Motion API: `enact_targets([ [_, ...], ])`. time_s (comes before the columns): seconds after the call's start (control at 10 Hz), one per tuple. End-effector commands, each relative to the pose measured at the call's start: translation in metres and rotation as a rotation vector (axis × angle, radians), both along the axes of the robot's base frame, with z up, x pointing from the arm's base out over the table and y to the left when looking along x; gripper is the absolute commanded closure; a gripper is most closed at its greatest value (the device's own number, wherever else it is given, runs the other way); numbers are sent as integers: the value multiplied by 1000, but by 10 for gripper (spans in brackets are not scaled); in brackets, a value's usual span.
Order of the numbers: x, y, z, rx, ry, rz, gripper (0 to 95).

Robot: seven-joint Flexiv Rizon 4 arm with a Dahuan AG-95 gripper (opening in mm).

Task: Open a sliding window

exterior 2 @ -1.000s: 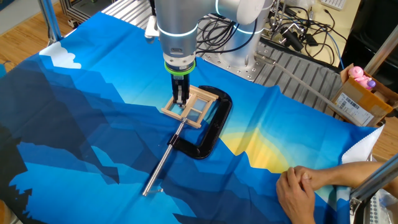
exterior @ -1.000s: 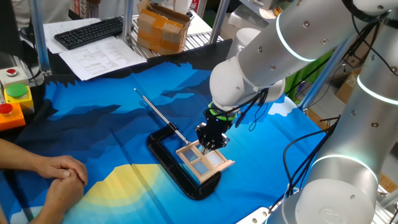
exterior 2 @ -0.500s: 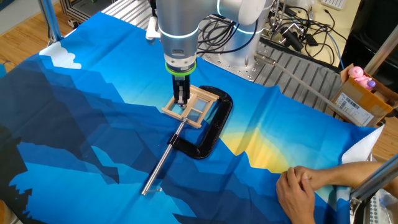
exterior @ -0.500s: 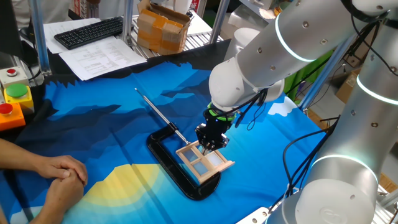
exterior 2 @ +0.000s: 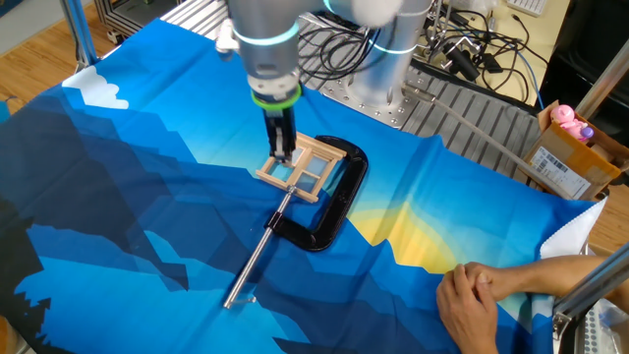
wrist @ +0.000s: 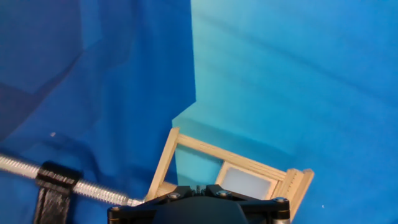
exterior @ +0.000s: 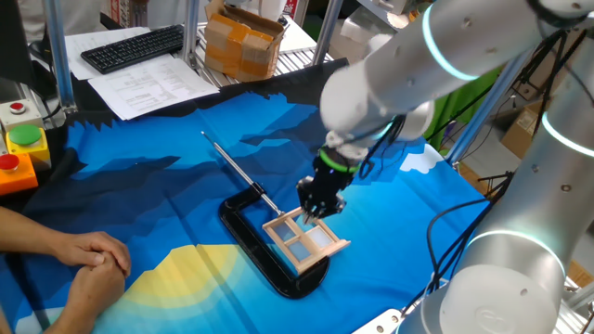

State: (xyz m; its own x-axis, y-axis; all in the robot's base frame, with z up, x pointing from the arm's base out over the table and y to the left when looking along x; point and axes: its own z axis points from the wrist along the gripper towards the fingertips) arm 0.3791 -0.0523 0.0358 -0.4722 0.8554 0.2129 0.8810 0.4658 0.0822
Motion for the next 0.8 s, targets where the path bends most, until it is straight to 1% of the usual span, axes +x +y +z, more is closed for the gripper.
enact_targets([
  [0.1,-4,-9,27,88,-15,131,950],
  [0.2,-5,-11,31,101,-19,143,950],
  [0.3,-6,-11,33,96,-30,181,950],
  [0.5,-7,-11,36,70,-40,215,950],
  [0.6,-9,-12,40,65,-42,232,950],
  [0.8,-11,-14,45,55,-34,236,950],
])
